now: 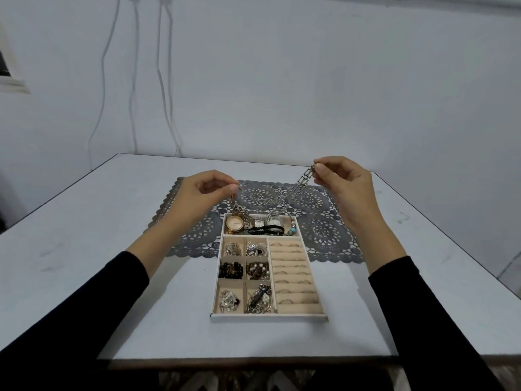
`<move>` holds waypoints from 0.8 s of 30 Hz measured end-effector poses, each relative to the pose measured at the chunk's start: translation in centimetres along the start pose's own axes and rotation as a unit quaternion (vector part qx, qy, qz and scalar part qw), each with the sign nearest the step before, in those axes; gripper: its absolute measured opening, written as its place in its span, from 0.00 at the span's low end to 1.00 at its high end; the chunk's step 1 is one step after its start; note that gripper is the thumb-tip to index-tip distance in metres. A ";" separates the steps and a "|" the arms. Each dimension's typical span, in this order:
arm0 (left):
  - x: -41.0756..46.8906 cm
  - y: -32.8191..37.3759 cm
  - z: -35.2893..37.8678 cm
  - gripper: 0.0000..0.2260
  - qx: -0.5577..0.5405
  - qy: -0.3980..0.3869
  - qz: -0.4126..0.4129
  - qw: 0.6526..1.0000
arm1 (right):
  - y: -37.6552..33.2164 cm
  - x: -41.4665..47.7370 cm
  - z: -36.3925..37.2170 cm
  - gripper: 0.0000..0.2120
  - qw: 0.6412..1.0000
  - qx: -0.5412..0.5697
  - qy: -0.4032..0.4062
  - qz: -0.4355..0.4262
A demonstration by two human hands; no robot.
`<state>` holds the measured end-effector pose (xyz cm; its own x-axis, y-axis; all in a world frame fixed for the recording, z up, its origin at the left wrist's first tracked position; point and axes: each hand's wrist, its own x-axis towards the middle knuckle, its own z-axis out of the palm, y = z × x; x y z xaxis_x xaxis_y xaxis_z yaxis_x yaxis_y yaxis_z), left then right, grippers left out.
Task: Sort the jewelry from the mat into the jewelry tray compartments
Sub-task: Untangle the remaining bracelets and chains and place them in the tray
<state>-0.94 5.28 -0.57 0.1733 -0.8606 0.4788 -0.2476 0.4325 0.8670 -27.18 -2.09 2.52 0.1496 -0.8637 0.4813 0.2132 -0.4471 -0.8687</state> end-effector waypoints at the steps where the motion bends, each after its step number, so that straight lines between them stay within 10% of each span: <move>1: -0.2 0.0 0.3 0.03 -0.002 -0.003 -0.001 1.000 | 0.1 -0.1 0.1 0.05 1.000 -0.001 -0.002 0.000; 24: -1.7 -2.7 0.8 0.06 0.088 -0.019 -0.047 0.995 | 3.7 -2.4 -0.8 0.05 0.986 -0.127 -0.077 0.075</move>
<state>-1.34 5.38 -3.86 0.1681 -0.9059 0.3887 -0.3954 0.2992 0.8684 -27.55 -1.87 -1.93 0.3110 -0.8877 0.3395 -0.0690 -0.3773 -0.9235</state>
